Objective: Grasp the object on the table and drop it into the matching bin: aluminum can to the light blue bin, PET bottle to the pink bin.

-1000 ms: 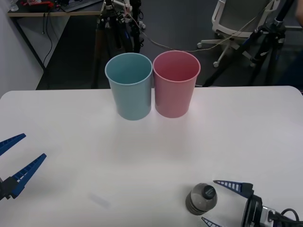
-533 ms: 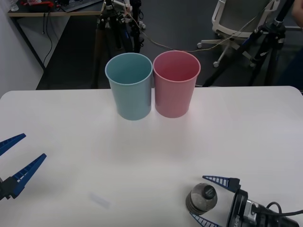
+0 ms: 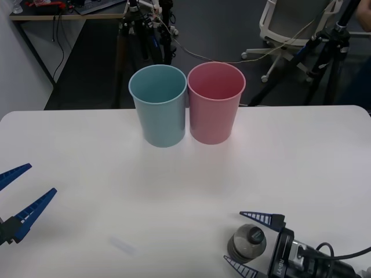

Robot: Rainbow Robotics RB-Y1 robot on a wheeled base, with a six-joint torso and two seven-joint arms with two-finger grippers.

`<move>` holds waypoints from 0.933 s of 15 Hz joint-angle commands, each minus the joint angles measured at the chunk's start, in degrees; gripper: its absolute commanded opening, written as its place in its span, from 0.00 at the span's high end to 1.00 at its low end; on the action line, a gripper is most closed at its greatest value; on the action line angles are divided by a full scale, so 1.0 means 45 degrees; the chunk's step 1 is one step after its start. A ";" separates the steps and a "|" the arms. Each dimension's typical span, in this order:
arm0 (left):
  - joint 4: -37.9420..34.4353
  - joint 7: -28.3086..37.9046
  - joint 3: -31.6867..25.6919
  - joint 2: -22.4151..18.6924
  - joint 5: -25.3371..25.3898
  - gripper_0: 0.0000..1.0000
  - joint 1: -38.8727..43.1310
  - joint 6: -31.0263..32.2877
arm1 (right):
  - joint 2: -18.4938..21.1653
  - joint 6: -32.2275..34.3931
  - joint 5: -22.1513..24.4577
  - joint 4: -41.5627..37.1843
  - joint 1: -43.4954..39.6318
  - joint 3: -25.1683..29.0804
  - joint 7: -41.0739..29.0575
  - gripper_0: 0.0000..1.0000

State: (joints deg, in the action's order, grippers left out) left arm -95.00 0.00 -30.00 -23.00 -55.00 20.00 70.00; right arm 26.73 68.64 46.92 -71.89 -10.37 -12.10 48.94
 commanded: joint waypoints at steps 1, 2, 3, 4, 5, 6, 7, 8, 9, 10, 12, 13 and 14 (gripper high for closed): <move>0.0000 0.0000 0.0000 0.0000 0.0000 0.00 0.0000 0.0000 | -0.0023 0.0000 0.0002 -0.0001 0.0020 0.0012 -0.0017 1.00; 0.0000 0.0000 0.0000 0.0000 0.0000 0.00 0.0000 0.0000 | -0.0003 0.0000 0.0002 -0.0001 0.0020 0.0012 -0.0036 1.00; 0.0000 0.0000 0.0000 0.0000 0.0000 0.00 0.0000 0.0000 | -0.0003 0.0000 -0.0017 -0.0001 0.0001 0.0032 -0.0017 1.00; 0.0000 0.0000 0.0000 0.0000 0.0000 0.00 0.0000 0.0000 | -0.0003 0.0000 0.0002 -0.0001 0.0001 0.0052 -0.0036 1.00; 0.0000 0.0000 0.0000 0.0000 0.0000 0.00 0.0000 0.0000 | -0.0003 0.0000 0.0002 -0.0001 -0.0019 0.0071 -0.0036 1.00; 0.0000 0.0000 0.0000 0.0000 0.0000 0.00 0.0000 0.0000 | 0.0016 0.0000 -0.0017 -0.0001 -0.0038 0.0091 -0.0036 1.00; 0.0000 0.0000 0.0000 0.0000 0.0000 0.00 0.0000 0.0000 | 0.0036 0.0000 -0.0017 -0.0001 -0.0058 0.0110 -0.0036 1.00; 0.0000 0.0000 0.0000 0.0000 0.0000 0.00 0.0000 0.0000 | 0.0055 0.0000 -0.0037 -0.0001 -0.0058 0.0110 -0.0036 1.00; 0.0000 0.0000 0.0000 0.0000 0.0000 0.00 0.0000 0.0000 | 0.0153 0.0000 -0.0232 -0.0001 -0.0117 0.0091 -0.0036 1.00; 0.0000 0.0000 0.0000 0.0000 0.0000 0.00 0.0000 0.0000 | 0.0290 0.0000 -0.0427 -0.0001 -0.0175 0.0091 -0.0036 1.00; 0.0000 0.0000 0.0000 0.0000 0.0000 0.00 0.0000 0.0000 | 0.0720 0.0000 -0.0994 -0.0001 -0.0312 0.0091 -0.0056 1.00; 0.0000 0.0000 0.0000 0.0000 0.0000 0.00 0.0000 0.0000 | 0.0915 0.0000 -0.1248 -0.0021 -0.0390 0.0091 -0.0075 1.00; 0.0000 0.0000 0.0000 0.0000 0.0000 0.00 0.0000 0.0000 | 0.1091 0.0000 -0.1463 -0.0060 -0.0488 0.0091 -0.0134 1.00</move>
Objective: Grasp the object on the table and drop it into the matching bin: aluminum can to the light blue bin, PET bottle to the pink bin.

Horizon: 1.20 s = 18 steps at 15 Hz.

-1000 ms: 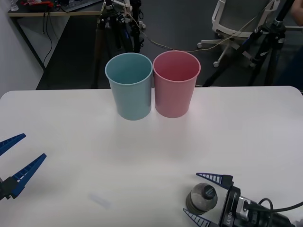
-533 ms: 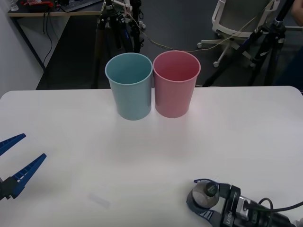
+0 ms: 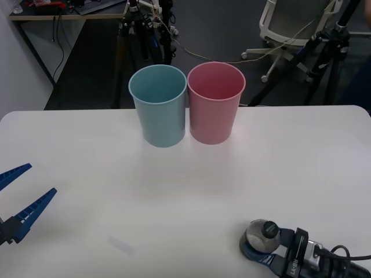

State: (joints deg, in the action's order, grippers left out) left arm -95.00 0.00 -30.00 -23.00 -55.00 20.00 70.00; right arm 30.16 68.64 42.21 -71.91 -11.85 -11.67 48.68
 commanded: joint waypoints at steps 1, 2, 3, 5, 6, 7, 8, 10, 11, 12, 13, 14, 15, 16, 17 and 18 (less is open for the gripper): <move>0.0000 0.0000 0.0000 0.0000 0.0000 0.00 0.0000 0.0000 | 0.0602 -0.0058 -0.0728 -0.0212 -0.0317 -0.0004 -0.0134 1.00; 0.0000 0.0000 0.0000 0.0000 0.0000 0.00 0.0000 0.0000 | 0.0914 -0.0351 -0.1021 -0.0622 -0.0571 0.0016 -0.0232 1.00; 0.0000 0.0000 0.0000 0.0000 0.0000 0.00 0.0000 0.0000 | 0.1246 -0.0898 -0.1333 -0.1384 -0.0942 -0.0004 -0.0330 1.00; 0.0000 0.0000 0.0000 0.0000 0.0000 0.00 0.0000 0.0000 | 0.1910 -0.2421 -0.2114 -0.3317 -0.1860 -0.0004 -0.0506 1.00; 0.0000 0.0000 0.0000 0.0000 0.0000 0.00 0.0000 0.0000 | 0.2360 -0.3398 -0.2603 -0.4431 -0.2348 -0.0004 -0.0623 1.00; 0.0000 0.0000 0.0000 0.0000 0.0000 0.00 0.0000 0.0000 | 0.2789 -0.4199 -0.3149 -0.5290 -0.2719 0.0035 -0.0701 1.00; 0.0000 0.0000 0.0000 0.0000 0.0000 0.00 0.0000 0.0000 | 0.3336 -0.4921 -0.3833 -0.6110 -0.3071 0.0094 -0.0799 1.00; 0.0000 0.0000 0.0000 0.0000 0.0000 0.00 0.0000 0.0000 | 0.4156 -0.5839 -0.4634 -0.7282 -0.3559 0.0602 -0.0974 1.00; 0.0000 0.0000 0.0000 0.0000 0.0000 0.00 0.0000 0.0000 | 0.4703 -0.6191 -0.5396 -0.7731 -0.3676 0.0797 -0.1092 1.00; 0.0000 0.0000 0.0000 0.0000 0.0000 0.00 0.0000 0.0000 | 0.5289 -0.6484 -0.6040 -0.8161 -0.3696 0.0836 -0.1189 1.00; 0.0000 0.0000 0.0000 0.0000 0.0000 0.00 0.0000 0.0000 | 0.5817 -0.6816 -0.6626 -0.8571 -0.3696 0.0895 -0.1248 1.00; 0.0000 0.0000 0.0000 0.0000 0.0000 0.00 0.0000 0.0000 | 0.6344 -0.7148 -0.7231 -0.9040 -0.3715 0.0992 -0.1287 1.00; 0.0000 0.0000 0.0000 0.0000 0.0000 0.00 0.0000 0.0000 | 0.7086 -0.7499 -0.8052 -0.9606 -0.3774 0.1246 -0.1326 1.00; 0.0000 0.0000 0.0000 0.0000 0.0000 0.00 0.0000 0.0000 | 0.7574 -0.7753 -0.8599 -0.9938 -0.3813 0.1422 -0.1365 1.00; 0.0000 0.0000 0.0000 0.0000 0.0000 0.00 0.0000 0.0000 | 0.8317 -0.8066 -0.9478 -1.0368 -0.3813 0.1715 -0.1404 1.00; 0.0000 0.0000 0.0000 0.0000 0.0000 0.00 0.0000 0.0000 | 0.8844 -0.8320 -1.0200 -1.0642 -0.3696 0.1871 -0.1443 1.00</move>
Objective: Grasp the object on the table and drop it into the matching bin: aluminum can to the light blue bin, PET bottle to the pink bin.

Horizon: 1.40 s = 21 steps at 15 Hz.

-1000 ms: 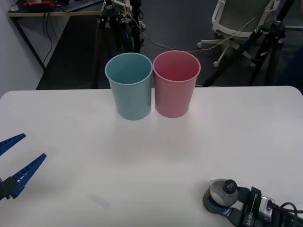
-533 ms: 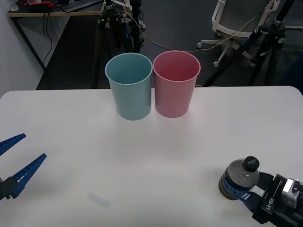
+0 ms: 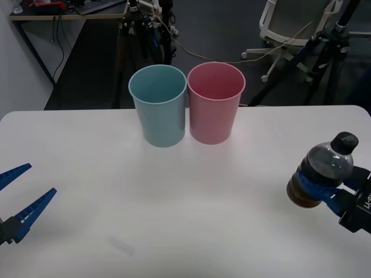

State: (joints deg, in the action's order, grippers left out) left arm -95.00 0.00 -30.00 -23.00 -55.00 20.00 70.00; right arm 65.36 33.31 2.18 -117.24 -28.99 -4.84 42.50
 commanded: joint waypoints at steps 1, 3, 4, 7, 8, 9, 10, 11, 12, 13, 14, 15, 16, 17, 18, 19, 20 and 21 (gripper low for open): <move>0.0000 0.0000 0.0000 0.0000 0.0000 0.00 0.0000 0.0000 | 0.1296 -0.0703 -0.1714 -0.0665 0.0367 0.0372 -0.0108 1.00; 0.0000 0.0000 0.0000 0.0000 0.0000 0.00 0.0000 0.0000 | 0.1726 -0.1094 -0.2378 -0.0685 0.1129 0.0392 -0.0244 1.00; 0.0000 0.0000 0.0000 0.0000 0.0000 0.00 0.0000 0.0000 | 0.2117 -0.1309 -0.2944 -0.0782 0.1519 0.0372 -0.0322 1.00; 0.0000 0.0000 0.0000 0.0000 0.0000 0.00 0.0000 0.0000 | 0.3288 -0.2227 -0.4878 -0.1368 0.2633 0.0372 -0.0381 1.00; 0.0000 0.0000 0.0000 0.0000 0.0000 0.00 0.0000 0.0000 | 0.3542 -0.2539 -0.5171 -0.1485 0.3023 0.0372 -0.0400 1.00; 0.0000 0.0000 0.0000 0.0000 0.0000 0.00 0.0000 0.0000 | 0.3777 -0.3125 -0.5562 -0.1622 0.3609 0.0353 -0.0479 1.00; 0.0000 0.0000 0.0000 0.0000 0.0000 0.00 0.0000 0.0000 | 0.3855 -0.3535 -0.5835 -0.1720 0.4097 0.0314 -0.0537 1.00; 0.0000 0.0000 0.0000 0.0000 0.0000 0.00 0.0000 0.0000 | 0.3913 -0.4043 -0.6011 -0.1759 0.4761 0.0079 -0.0635 1.00; 0.0000 0.0000 0.0000 0.0000 0.0000 0.00 0.0000 0.0000 | 0.3953 -0.4590 -0.6050 -0.1759 0.5718 -0.0448 -0.0693 1.00; 0.0000 0.0000 0.0000 0.0000 0.0000 0.00 0.0000 0.0000 | 0.3953 -0.5117 -0.6323 -0.1642 0.6929 -0.1229 -0.0772 1.00; 0.0000 0.0000 0.0000 0.0000 0.0000 0.00 0.0000 0.0000 | 0.3953 -0.5449 -0.6577 -0.1427 0.8121 -0.2030 -0.0830 1.00; 0.0000 0.0000 0.0000 0.0000 0.0000 0.00 0.0000 0.0000 | 0.3894 -0.5860 -0.6597 -0.1095 0.9605 -0.3085 -0.0889 1.00; 0.0000 0.0000 0.0000 0.0000 0.0000 0.00 0.0000 0.0000 | 0.3738 -0.6133 -0.6597 -0.0704 1.0855 -0.4003 -0.0967 1.00; 0.0000 0.0000 0.0000 0.0000 0.0000 0.00 0.0000 0.0000 | 0.3484 -0.6387 -0.6616 -0.0196 1.2222 -0.5057 -0.1065 1.00; 0.0000 0.0000 0.0000 0.0000 0.0000 0.00 0.0000 0.0000 | 0.3230 -0.6641 -0.6655 0.0331 1.3433 -0.6053 -0.1143 1.00; 0.0000 0.0000 0.0000 0.0000 0.0000 0.00 0.0000 0.0000 | 0.2937 -0.6738 -0.6694 0.0917 1.4547 -0.6952 -0.1201 1.00; 0.0000 0.0000 0.0000 0.0000 0.0000 0.00 0.0000 0.0000 | 0.2742 -0.6719 -0.6733 0.1366 1.5289 -0.7557 -0.1240 1.00; 0.0000 0.0000 0.0000 0.0000 0.0000 0.00 0.0000 0.0000 | 0.2351 -0.6738 -0.6812 0.1952 1.6148 -0.8299 -0.1279 1.00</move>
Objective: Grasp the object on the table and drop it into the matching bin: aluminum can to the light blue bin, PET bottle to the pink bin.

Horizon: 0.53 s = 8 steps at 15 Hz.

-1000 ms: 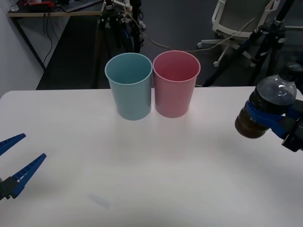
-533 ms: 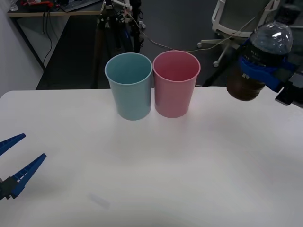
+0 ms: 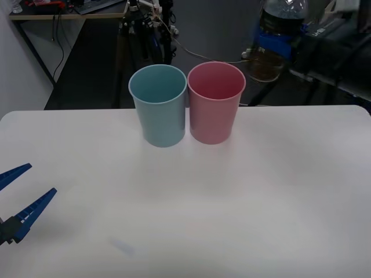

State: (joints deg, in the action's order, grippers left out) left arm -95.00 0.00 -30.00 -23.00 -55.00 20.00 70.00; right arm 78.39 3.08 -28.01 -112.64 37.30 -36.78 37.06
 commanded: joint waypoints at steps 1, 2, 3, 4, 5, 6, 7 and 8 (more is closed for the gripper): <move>0.0000 0.0000 0.0000 0.0000 0.0000 0.00 0.0000 0.0000 | -0.0976 -0.0019 -0.0143 0.1554 0.2083 -0.1748 -0.0091 1.00; 0.0000 0.0000 0.0000 0.0000 0.0000 0.00 0.0000 0.0000 | -0.1425 -0.0019 -0.0182 0.2120 0.2649 -0.2178 -0.0111 1.00; 0.0000 0.0000 0.0000 0.0000 0.0000 0.00 0.0000 0.0000 | -0.1757 -0.0019 -0.0201 0.2570 0.3079 -0.2510 -0.0111 1.00; 0.0000 0.0000 0.0000 0.0000 0.0000 0.00 0.0000 0.0000 | -0.2206 -0.0019 -0.0221 0.3214 0.3606 -0.2900 -0.0091 1.00; 0.0000 0.0000 0.0000 0.0000 0.0000 0.00 0.0000 0.0000 | -0.2558 -0.0019 -0.0201 0.3683 0.3958 -0.3135 -0.0052 1.00; 0.0000 0.0000 0.0000 0.0000 0.0000 0.00 0.0000 0.0000 | -0.2909 0.0000 -0.0201 0.4132 0.4192 -0.3271 -0.0033 1.00; 0.0000 0.0000 0.0000 0.0000 0.0000 0.00 0.0000 0.0000 | -0.3319 -0.0019 -0.0201 0.4659 0.4466 -0.3428 0.0026 1.00; 0.0000 0.0000 0.0000 0.0000 0.0000 0.00 0.0000 0.0000 | -0.3769 -0.0019 -0.0123 0.5245 0.4817 -0.3662 0.0084 1.00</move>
State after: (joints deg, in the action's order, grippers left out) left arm -95.00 0.00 -30.00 -23.00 -55.00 20.00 70.00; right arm 62.86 2.99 -28.83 -90.88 57.88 -52.55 37.24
